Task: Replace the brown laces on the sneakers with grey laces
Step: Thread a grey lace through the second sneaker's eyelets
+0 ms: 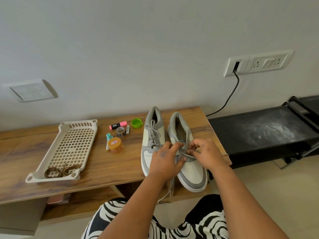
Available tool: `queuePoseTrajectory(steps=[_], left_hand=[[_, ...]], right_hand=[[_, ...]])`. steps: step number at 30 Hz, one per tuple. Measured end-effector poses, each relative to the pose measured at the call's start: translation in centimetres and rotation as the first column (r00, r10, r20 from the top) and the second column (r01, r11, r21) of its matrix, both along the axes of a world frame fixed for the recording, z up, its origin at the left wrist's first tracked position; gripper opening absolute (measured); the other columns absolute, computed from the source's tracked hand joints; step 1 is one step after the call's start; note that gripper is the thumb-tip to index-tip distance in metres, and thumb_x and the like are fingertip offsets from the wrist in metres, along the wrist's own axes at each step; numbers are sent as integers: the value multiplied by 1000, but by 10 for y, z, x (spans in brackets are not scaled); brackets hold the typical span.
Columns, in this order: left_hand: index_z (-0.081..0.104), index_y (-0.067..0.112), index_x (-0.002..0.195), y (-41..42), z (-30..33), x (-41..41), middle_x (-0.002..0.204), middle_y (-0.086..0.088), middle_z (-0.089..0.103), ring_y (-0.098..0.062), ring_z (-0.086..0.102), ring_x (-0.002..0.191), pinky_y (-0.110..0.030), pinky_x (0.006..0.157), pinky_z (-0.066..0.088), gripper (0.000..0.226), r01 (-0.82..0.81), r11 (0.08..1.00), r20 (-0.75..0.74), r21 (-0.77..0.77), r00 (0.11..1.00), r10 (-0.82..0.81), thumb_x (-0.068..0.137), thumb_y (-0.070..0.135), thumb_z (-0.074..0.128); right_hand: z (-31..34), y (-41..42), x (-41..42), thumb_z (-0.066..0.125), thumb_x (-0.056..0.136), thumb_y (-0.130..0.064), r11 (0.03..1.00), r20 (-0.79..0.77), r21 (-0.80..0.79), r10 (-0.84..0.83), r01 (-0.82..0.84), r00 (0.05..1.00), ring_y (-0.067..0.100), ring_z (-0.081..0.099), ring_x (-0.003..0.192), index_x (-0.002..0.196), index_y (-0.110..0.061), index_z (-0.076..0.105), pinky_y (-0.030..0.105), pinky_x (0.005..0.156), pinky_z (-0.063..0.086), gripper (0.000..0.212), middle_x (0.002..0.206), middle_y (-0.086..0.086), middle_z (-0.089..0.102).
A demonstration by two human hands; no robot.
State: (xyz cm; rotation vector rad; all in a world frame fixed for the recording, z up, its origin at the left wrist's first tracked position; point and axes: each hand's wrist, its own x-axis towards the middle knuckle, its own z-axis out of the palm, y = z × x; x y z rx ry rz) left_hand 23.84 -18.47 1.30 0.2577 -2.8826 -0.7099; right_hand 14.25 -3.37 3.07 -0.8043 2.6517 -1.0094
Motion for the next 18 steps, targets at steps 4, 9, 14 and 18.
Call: queuePoseTrajectory(steps=[4, 9, 14, 18], left_hand=[[38, 44, 137, -2, 1, 1, 119, 7, 49, -15, 53, 108, -35, 91, 47, 55, 5, 1000, 23, -11, 1000, -5, 88, 62, 55], [35, 44, 138, 0, 2, 3, 124, 8, 50, -16, 53, 111, -37, 94, 45, 68, 5, 1000, 51, -14, 999, -4, 80, 77, 51], [38, 42, 136, 3, 3, 1, 121, 7, 50, -17, 53, 110, -36, 93, 43, 58, -37, 999, 32, -11, 999, 37, 87, 71, 48], [38, 41, 137, 4, 2, 2, 122, 7, 50, -18, 54, 110, -35, 92, 43, 55, -38, 999, 23, -26, 999, 38, 89, 65, 51]], right_hand=[[1, 8, -5, 65, 90, -29, 981, -209, -26, -193, 192, 959, 10, 49, 94, 84, -30, 59, 38, 83, 45, 8, 86, -16, 58], [2, 20, -11, 60, 92, -33, 919, -337, 57, -351, 391, 874, 21, 46, 102, 97, -25, 61, 43, 84, 39, 9, 98, -6, 64], [-1, 11, -3, 65, 91, -30, 991, -51, 83, -99, 103, 994, 16, 45, 117, 112, -37, 60, 47, 99, 41, 23, 107, -20, 55], [-3, 6, -4, 69, 88, -31, 997, -11, 22, -74, 74, 997, 12, 54, 97, 79, -44, 60, 47, 87, 51, 18, 87, -17, 60]])
